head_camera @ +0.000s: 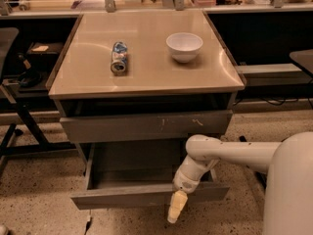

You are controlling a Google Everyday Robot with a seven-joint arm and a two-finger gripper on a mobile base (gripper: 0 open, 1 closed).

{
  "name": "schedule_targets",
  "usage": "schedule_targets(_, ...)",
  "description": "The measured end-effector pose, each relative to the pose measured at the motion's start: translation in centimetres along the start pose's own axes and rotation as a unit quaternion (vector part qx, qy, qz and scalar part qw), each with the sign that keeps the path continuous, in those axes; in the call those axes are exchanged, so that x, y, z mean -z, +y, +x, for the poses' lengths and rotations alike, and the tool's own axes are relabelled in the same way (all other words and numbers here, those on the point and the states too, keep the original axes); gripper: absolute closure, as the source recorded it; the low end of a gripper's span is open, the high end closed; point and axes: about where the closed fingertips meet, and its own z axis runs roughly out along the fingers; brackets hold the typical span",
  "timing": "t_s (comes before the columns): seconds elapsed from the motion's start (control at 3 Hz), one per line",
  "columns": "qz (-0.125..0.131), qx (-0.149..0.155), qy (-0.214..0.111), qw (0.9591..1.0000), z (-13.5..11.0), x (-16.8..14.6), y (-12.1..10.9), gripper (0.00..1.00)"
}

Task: Open middle drawer

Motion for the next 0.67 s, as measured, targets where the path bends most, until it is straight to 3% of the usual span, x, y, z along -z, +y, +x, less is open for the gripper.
schedule_targets(0.33, 0.000, 0.000, 0.000, 1.0000, -0.1, 0.3, 0.2, 0.00)
schedule_targets(0.67, -0.020, 0.002, 0.003, 0.9998, 0.4, 0.7, 3.2, 0.00)
